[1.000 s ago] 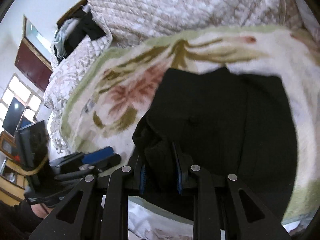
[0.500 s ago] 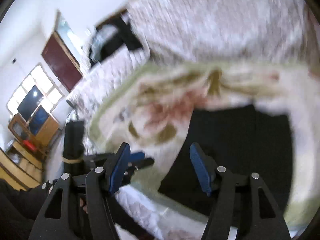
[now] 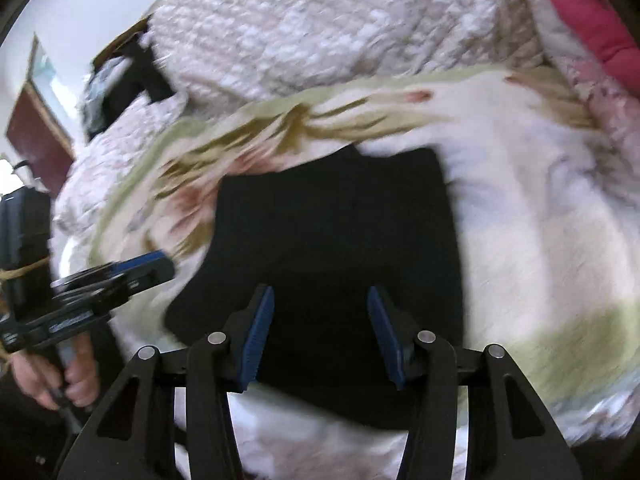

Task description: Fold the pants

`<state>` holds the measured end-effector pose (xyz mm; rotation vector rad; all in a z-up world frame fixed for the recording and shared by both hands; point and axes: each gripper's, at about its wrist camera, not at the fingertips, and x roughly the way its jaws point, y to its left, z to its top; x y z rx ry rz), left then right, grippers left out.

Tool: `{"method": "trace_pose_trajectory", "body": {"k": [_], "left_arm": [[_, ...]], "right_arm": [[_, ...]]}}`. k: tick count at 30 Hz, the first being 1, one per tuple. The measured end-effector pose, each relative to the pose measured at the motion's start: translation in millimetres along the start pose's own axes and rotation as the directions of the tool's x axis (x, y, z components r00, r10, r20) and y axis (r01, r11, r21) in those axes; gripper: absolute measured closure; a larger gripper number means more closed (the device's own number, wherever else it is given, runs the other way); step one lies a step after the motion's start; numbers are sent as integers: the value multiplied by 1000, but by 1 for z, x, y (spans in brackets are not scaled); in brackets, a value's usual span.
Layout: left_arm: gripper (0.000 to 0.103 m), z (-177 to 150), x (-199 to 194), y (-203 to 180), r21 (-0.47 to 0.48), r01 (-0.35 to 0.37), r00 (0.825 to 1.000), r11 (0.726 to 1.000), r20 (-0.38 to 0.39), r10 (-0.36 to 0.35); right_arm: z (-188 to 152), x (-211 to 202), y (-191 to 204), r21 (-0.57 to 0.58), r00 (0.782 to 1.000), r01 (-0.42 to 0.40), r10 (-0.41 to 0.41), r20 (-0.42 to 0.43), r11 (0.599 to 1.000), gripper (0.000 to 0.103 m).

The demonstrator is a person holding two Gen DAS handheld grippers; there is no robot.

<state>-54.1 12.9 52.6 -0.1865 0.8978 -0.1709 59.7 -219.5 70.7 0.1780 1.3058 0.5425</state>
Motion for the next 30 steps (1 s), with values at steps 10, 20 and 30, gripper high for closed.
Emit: {"method": "trace_pose_trajectory", "body": {"k": [10, 20, 30], "left_arm": [[68, 57, 56, -28, 84, 4, 999, 996, 33, -7], [65, 55, 93, -12, 57, -42, 999, 997, 23, 41], [63, 53, 93, -19, 109, -85, 995, 990, 54, 80]], "right_arm": [[64, 50, -18, -75, 999, 44, -45, -12, 996, 75], [61, 80, -49, -65, 994, 108, -107, 7, 992, 96], [58, 70, -52, -14, 997, 81, -82, -10, 997, 93]]}}
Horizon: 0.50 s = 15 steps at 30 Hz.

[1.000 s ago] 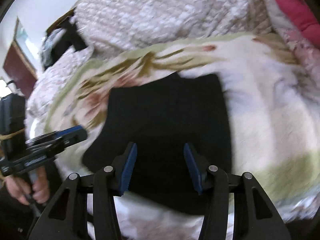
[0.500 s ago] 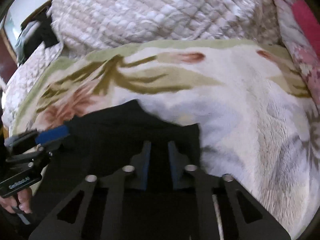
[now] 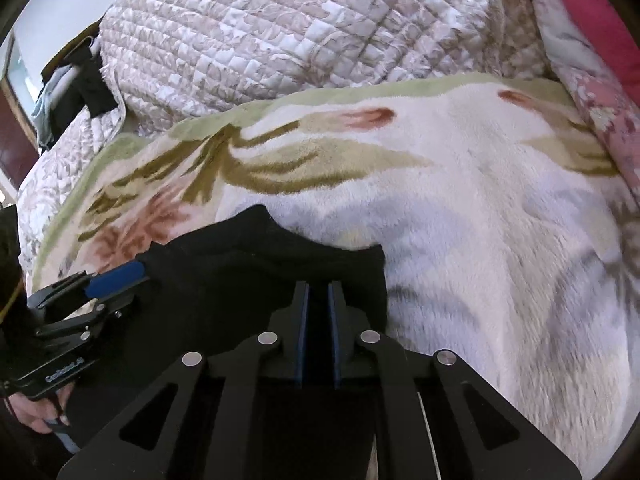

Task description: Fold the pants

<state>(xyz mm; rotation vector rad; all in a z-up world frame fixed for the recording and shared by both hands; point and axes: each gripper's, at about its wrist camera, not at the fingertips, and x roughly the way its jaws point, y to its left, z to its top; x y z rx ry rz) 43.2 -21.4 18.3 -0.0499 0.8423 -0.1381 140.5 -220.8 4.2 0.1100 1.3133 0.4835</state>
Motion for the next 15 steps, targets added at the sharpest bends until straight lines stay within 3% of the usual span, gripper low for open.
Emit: {"method": "trace_pose_trajectory", "body": {"k": [11, 15], "left_arm": [[63, -25, -56, -9, -51, -10, 1000, 999, -13, 10], [63, -48, -81, -25, -8, 16, 1000, 1000, 10, -15]], "right_arm": [[-72, -68, 42, -68, 997, 75, -74, 30, 995, 87], [-99, -76, 47, -76, 994, 106, -102, 47, 991, 83]]}}
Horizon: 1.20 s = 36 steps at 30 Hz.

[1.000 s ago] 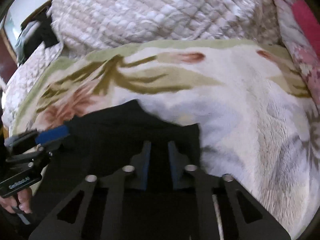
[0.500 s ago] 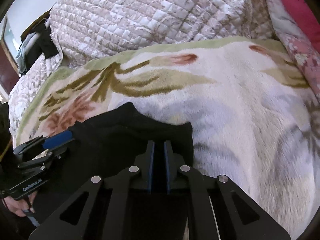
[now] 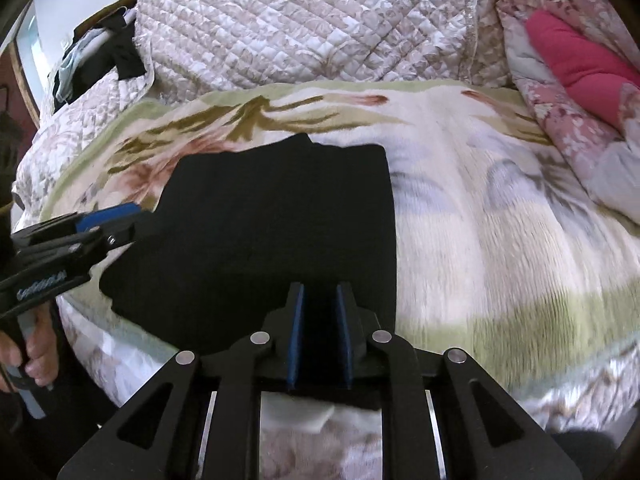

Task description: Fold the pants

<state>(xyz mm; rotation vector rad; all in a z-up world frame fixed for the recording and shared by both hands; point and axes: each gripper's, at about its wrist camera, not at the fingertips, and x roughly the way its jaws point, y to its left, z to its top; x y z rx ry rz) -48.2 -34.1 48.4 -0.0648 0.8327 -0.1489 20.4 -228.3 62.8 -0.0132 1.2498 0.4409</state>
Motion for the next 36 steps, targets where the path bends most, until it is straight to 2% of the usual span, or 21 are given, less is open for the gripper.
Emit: {"method": "trace_pose_trajectory", "body": {"k": [2, 4, 5, 7, 9, 13, 15, 20, 22, 25, 30, 32, 36], "left_arm": [[63, -14, 1, -5, 25, 19, 1000, 1000, -18, -19], [59, -27, 7, -3, 35, 5, 999, 999, -32, -4], [52, -31, 6, 0, 25, -1, 1000, 1000, -15, 2], [51, -31, 7, 10, -28, 35, 999, 999, -29, -36], [43, -31, 11, 14, -54, 38, 998, 998, -40, -40], [41, -34, 13, 14, -62, 33, 999, 998, -32, -35], [37, -35, 15, 16, -66, 31, 999, 997, -24, -33], [36, -34, 17, 23, -102, 56, 998, 993, -28, -59], [38, -34, 16, 21, -96, 57, 998, 994, -21, -59], [49, -34, 13, 25, -101, 59, 998, 993, -5, -60], [72, -33, 7, 36, -124, 78, 997, 989, 13, -77], [82, -31, 2, 36, -138, 117, 993, 984, 13, -116], [82, -32, -5, 33, -135, 158, 987, 978, 12, -158]], "right_arm": [[-7, 2, -4, 12, 1000, -6, 6, 16, 1000, 82], [-9, 2, -7, 32, 1000, -21, 20, 22, 999, 82], [-8, 3, -7, 38, 999, -25, 24, 21, 999, 82], [-9, 5, -7, 27, 999, -23, 23, 24, 999, 81], [-10, 5, -5, 16, 999, -21, 21, 28, 1000, 81], [-11, 6, -5, 23, 999, -27, 27, 26, 999, 81], [-10, 6, -6, 33, 999, -32, 31, 22, 999, 81], [-11, 4, -7, 63, 999, -40, 39, 26, 997, 81], [-8, 4, -7, 59, 999, -39, 38, 17, 998, 81], [-6, 2, -5, 50, 1000, -19, 19, 3, 999, 81], [-3, -9, -12, 106, 1000, 14, -16, 20, 994, 81], [-6, -9, -17, 125, 999, 30, -32, 12, 992, 81], [-7, -8, -23, 151, 1000, 26, -27, 6, 988, 79]]}}
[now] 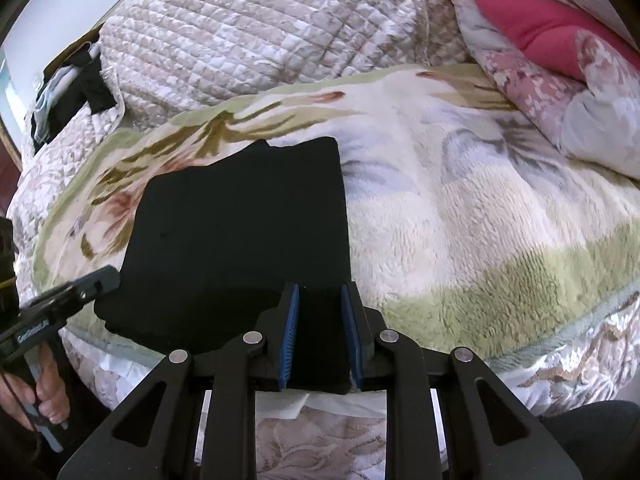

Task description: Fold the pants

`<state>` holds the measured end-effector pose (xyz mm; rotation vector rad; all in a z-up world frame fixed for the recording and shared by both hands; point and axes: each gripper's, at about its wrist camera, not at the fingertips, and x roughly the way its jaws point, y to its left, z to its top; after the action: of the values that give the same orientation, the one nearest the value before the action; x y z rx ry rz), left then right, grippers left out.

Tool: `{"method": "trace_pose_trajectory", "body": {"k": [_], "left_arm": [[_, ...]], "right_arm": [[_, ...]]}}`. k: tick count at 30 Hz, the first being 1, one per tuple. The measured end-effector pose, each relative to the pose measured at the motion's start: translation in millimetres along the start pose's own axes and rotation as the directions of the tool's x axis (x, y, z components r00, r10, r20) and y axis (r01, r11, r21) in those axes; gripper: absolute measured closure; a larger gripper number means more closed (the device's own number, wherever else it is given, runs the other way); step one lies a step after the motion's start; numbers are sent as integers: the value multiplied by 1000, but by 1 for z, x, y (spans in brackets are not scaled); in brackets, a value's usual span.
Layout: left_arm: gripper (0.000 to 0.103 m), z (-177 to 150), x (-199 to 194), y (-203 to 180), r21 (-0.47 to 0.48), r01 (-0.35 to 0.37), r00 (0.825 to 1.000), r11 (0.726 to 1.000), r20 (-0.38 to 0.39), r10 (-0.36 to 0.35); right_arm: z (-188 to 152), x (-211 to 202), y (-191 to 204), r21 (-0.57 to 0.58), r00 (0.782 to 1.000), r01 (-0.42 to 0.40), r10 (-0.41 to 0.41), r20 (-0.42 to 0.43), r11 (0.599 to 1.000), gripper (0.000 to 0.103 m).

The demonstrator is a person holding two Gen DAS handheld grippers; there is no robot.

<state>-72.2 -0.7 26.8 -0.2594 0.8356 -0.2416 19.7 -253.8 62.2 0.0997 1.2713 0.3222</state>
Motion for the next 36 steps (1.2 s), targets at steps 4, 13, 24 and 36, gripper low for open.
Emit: {"method": "trace_pose_trajectory", "body": {"k": [4, 13, 24, 36], "left_arm": [[79, -3, 0, 4, -48, 27, 999, 998, -24, -29], [54, -10, -3, 4, -114, 40, 997, 993, -67, -48], [64, -11, -17, -5, -85, 32, 998, 996, -48, -36], [102, -5, -17, -5, -8, -39, 998, 999, -40, 39]], "right_arm": [[-2, 0, 1, 3, 1000, -7, 7, 2, 1000, 74], [-7, -1, -6, 38, 999, -37, 37, 6, 999, 72], [-9, -2, -11, 56, 998, -58, 58, 13, 997, 72], [-8, -3, -13, 61, 998, -59, 59, 5, 996, 71]]}}
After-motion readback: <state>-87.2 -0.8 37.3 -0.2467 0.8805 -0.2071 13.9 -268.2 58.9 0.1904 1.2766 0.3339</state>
